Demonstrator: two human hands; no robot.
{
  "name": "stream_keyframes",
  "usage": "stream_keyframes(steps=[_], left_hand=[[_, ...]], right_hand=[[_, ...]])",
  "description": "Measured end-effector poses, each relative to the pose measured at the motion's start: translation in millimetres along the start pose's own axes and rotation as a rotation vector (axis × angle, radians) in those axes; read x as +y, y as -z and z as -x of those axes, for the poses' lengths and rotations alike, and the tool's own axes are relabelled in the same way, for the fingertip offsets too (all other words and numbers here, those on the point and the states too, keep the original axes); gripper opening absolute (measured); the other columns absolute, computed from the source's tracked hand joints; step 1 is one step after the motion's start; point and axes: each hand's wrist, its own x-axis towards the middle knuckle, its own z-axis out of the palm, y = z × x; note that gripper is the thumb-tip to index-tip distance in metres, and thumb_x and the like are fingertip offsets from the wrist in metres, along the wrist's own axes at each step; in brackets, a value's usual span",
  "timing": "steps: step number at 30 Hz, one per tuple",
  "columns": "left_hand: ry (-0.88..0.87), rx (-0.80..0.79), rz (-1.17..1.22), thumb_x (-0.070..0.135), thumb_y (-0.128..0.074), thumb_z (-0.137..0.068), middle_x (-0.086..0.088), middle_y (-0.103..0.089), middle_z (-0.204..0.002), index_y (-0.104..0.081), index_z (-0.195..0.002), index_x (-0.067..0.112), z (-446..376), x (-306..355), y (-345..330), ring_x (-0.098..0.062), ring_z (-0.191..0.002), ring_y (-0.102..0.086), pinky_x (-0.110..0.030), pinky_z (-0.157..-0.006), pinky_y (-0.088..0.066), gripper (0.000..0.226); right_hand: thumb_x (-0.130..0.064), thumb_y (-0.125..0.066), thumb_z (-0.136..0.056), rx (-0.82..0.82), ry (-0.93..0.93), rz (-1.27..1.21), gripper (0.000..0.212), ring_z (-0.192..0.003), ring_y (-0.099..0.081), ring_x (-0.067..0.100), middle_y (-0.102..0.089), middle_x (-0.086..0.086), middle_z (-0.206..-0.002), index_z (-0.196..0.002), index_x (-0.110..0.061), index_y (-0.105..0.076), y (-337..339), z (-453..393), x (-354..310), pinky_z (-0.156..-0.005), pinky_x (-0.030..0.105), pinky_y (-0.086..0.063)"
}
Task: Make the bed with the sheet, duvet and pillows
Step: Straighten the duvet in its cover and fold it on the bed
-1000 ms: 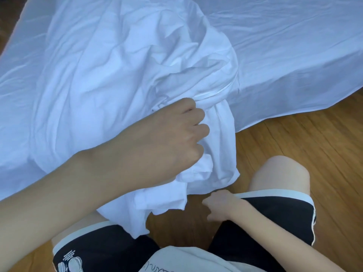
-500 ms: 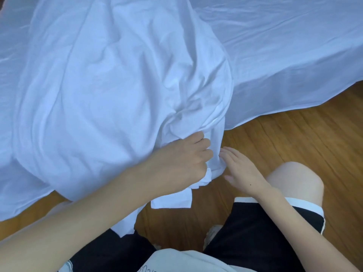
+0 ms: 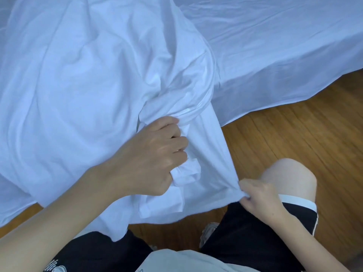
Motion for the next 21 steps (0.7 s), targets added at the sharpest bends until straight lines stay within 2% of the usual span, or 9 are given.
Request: stream_keyframes(steps=[5,7,11,14,16,17,19,20,21], left_hand=[[-0.002,-0.035,-0.01,0.008,-0.035,-0.057,-0.004,-0.051,-0.062,-0.055,-0.053,0.01,-2,2,-6,-0.027,-0.062,-0.042,-0.036,-0.104,-0.029,0.02],[-0.007,-0.036,-0.02,0.009,-0.033,-0.057,-0.004,-0.049,-0.061,-0.052,-0.051,0.011,-2,4,-8,-0.026,-0.061,-0.04,-0.037,-0.103,-0.032,0.021],[-0.041,0.011,-0.035,0.008,-0.024,-0.063,-0.003,-0.046,-0.06,-0.051,-0.051,0.011,3,3,-12,-0.025,-0.061,-0.039,-0.038,-0.104,-0.031,0.029],[-0.073,0.066,-0.041,0.007,-0.018,-0.068,-0.003,-0.041,-0.059,-0.048,-0.05,0.011,3,7,-12,-0.026,-0.06,-0.041,-0.038,-0.104,-0.033,0.035],[-0.095,0.088,-0.048,0.005,-0.02,-0.071,-0.003,-0.041,-0.06,-0.049,-0.051,0.011,2,11,-15,-0.026,-0.061,-0.043,-0.04,-0.103,-0.034,0.036],[-0.102,0.101,-0.04,0.004,-0.024,-0.072,-0.004,-0.044,-0.062,-0.052,-0.054,0.011,1,13,-18,-0.027,-0.063,-0.045,-0.04,-0.102,-0.034,0.034],[-0.137,0.137,0.023,0.004,-0.037,-0.073,-0.006,-0.054,-0.069,-0.06,-0.064,0.011,-1,26,-22,-0.028,-0.068,-0.052,-0.041,-0.101,-0.035,0.025],[-0.168,0.164,0.073,0.005,-0.04,-0.075,-0.007,-0.058,-0.074,-0.063,-0.07,0.01,-2,36,-21,-0.029,-0.071,-0.054,-0.041,-0.1,-0.035,0.023],[-0.2,0.2,0.121,0.005,-0.041,-0.076,-0.008,-0.061,-0.077,-0.064,-0.075,0.009,-2,47,-19,-0.029,-0.073,-0.055,-0.04,-0.099,-0.037,0.024]], right_hand=[[-0.01,-0.068,-0.047,-0.499,0.305,0.306,0.029,-0.042,-0.04,0.013,-0.043,-0.008,-0.054,-0.052,-0.024,-0.043,-30,29,-12,-0.043,0.023,-0.022],[-0.018,-0.076,-0.042,-0.592,0.205,0.339,0.034,-0.038,-0.04,0.011,-0.043,-0.008,-0.051,-0.049,-0.024,-0.043,-32,23,-16,-0.041,0.023,-0.019],[-0.014,-0.082,-0.039,-0.412,-0.257,0.421,0.053,-0.031,-0.043,0.018,-0.046,-0.003,-0.042,-0.05,-0.023,-0.031,-26,10,-2,-0.036,0.02,-0.014],[-0.023,-0.058,-0.079,-0.454,-0.641,0.547,0.02,-0.054,-0.05,0.018,-0.061,-0.005,-0.065,-0.063,-0.024,-0.046,-5,-5,13,-0.044,0.025,-0.027],[-0.031,-0.053,-0.087,-0.54,-0.618,0.589,0.008,-0.073,-0.056,0.016,-0.064,-0.007,-0.086,-0.082,-0.025,-0.056,8,-10,13,-0.053,0.024,-0.034],[-0.036,-0.054,-0.088,-0.628,-0.569,0.56,0.019,-0.091,-0.057,0.015,-0.062,-0.006,-0.105,-0.105,-0.026,-0.057,11,-9,16,-0.062,0.023,-0.04],[-0.038,-0.06,-0.086,-0.838,-0.516,0.402,0.07,-0.125,-0.043,0.019,-0.041,-0.001,-0.142,-0.147,-0.027,-0.028,21,-13,19,-0.09,0.027,-0.044],[-0.034,-0.064,-0.085,-0.811,-0.519,0.307,0.08,-0.131,-0.038,0.022,-0.034,0.001,-0.149,-0.151,-0.03,-0.019,30,-20,15,-0.097,0.031,-0.043],[-0.029,-0.068,-0.084,-0.617,-0.48,0.227,0.079,-0.131,-0.041,0.025,-0.036,0.003,-0.149,-0.149,-0.03,-0.022,38,-28,11,-0.097,0.035,-0.045]])
